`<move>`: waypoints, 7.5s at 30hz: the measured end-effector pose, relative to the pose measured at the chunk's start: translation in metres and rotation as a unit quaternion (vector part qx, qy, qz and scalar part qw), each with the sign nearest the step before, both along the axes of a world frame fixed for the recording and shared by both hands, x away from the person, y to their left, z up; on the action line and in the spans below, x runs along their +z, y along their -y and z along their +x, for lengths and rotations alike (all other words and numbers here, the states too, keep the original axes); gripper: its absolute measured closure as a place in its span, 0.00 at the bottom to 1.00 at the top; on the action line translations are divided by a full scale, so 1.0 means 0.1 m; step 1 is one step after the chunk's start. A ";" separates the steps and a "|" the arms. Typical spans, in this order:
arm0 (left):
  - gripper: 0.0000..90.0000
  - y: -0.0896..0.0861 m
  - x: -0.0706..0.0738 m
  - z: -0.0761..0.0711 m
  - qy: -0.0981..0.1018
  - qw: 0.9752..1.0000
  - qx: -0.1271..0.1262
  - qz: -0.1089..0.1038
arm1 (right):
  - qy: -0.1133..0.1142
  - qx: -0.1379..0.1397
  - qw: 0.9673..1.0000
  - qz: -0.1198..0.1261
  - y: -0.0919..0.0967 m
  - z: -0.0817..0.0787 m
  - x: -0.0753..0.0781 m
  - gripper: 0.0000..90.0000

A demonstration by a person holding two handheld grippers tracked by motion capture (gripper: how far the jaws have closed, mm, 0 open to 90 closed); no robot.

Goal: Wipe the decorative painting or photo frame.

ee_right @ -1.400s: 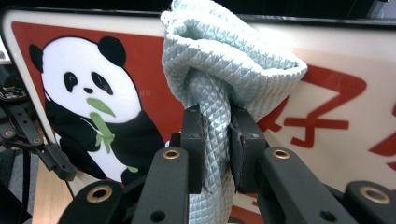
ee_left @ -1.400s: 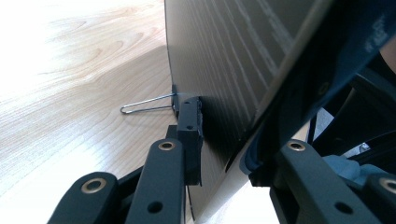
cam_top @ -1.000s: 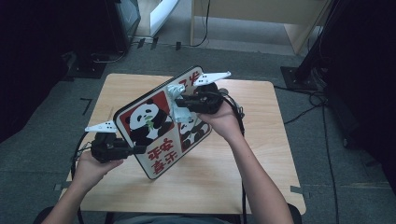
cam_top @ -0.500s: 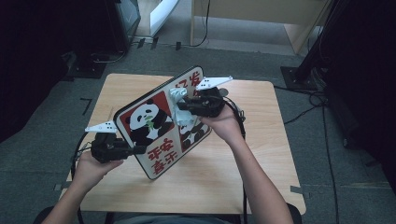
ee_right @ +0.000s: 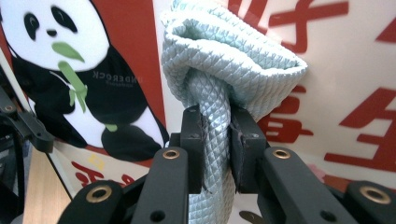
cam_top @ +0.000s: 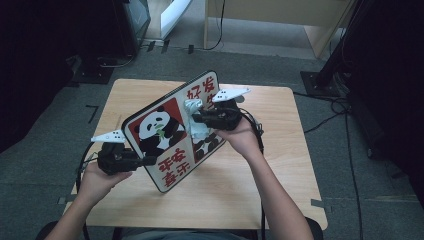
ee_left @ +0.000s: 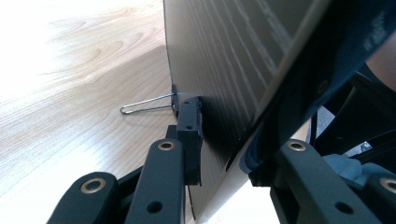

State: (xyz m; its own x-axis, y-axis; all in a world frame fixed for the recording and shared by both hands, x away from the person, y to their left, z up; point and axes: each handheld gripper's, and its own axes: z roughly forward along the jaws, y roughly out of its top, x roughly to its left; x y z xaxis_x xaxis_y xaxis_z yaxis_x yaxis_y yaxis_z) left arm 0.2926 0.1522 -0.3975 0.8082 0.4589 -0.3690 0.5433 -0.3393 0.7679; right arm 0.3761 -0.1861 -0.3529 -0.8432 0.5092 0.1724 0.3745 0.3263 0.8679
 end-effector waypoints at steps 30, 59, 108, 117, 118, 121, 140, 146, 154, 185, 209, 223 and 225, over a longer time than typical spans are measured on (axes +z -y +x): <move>0.80 0.00 0.00 0.00 0.002 1.000 -0.003 0.000 | -0.007 -0.007 1.000 0.003 0.06 -0.09 -0.33 0.87; 0.80 0.00 0.00 0.00 0.001 1.000 -0.004 0.001 | -0.030 -0.008 1.000 -0.001 0.14 -0.16 -0.70 0.87; 0.80 -0.01 0.01 0.02 0.003 1.000 -0.009 0.006 | -0.065 0.014 0.997 -0.040 0.21 -0.29 -1.32 0.86; 0.80 0.00 0.01 0.02 0.005 1.000 -0.010 0.005 | -0.080 0.014 0.995 -0.056 0.22 -0.24 -1.22 0.87; 0.80 0.00 0.01 0.02 0.005 1.000 -0.010 0.005 | -0.082 0.012 0.995 -0.052 0.22 -0.23 -1.19 0.87; 0.80 0.00 0.01 0.02 0.005 1.000 -0.010 0.005 | -0.084 0.002 0.996 -0.035 0.26 -0.19 -1.09 0.87; 0.79 0.00 0.01 0.03 -0.010 1.000 -0.010 0.000 | -0.039 0.003 0.999 -0.017 0.19 -0.17 -0.38 0.87; 0.79 0.00 0.01 0.03 -0.013 1.000 -0.008 -0.001 | -0.027 0.019 0.999 -0.020 0.09 -0.13 -0.17 0.87; 0.79 0.00 0.00 0.03 -0.016 1.000 -0.009 -0.003 | -0.018 0.037 0.999 -0.022 -0.07 -0.09 0.06 0.87; 0.78 0.00 0.00 0.03 -0.011 1.000 -0.017 -0.006 | 0.023 0.047 0.998 -0.023 -0.37 0.01 0.78 0.87; 0.78 0.01 0.00 0.02 -0.006 1.000 -0.021 -0.005 | 0.005 0.051 0.999 -0.013 -0.31 -0.04 0.44 0.87; 0.77 0.01 -0.01 0.02 -0.004 1.000 -0.022 -0.004 | -0.005 0.053 0.999 -0.009 -0.29 -0.08 0.27 0.87; 0.77 0.01 -0.01 0.02 -0.003 1.000 -0.022 -0.004 | -0.006 0.053 0.999 -0.010 -0.28 -0.09 0.26 0.87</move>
State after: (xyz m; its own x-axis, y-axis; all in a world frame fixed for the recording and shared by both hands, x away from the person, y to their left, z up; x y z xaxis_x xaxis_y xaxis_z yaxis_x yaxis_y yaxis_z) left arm 0.2945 0.1512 -0.3980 0.8255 0.4194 -0.3777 0.5326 -0.3574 0.7672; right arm 0.3674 -0.1578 -0.3274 -0.8906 0.4205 0.1729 0.3467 0.3822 0.8566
